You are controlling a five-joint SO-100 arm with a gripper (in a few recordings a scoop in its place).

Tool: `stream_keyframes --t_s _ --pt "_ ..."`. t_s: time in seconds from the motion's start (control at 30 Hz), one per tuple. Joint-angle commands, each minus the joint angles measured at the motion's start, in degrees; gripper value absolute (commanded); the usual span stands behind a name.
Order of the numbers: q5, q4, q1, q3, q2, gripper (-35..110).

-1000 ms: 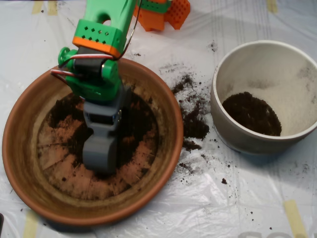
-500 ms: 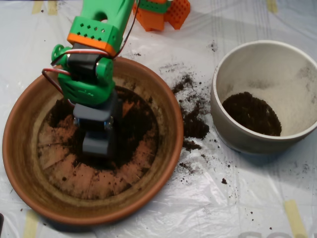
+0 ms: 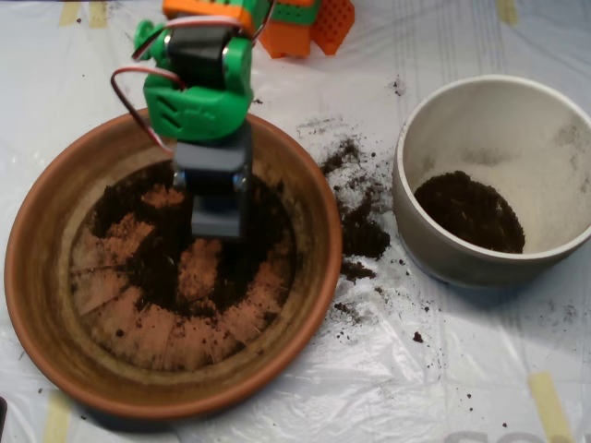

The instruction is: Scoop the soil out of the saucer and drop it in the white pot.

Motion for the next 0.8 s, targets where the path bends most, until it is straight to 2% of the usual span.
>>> stream_keyframes --t_s 0.0,0.47,0.77 --pt "-0.1 4.8 -3.9 -1.7 15.5 -1" --pt "0.4 21.4 -15.2 -21.4 21.5 -1" --pt "2.2 29.4 -29.0 -36.6 13.4 -1"
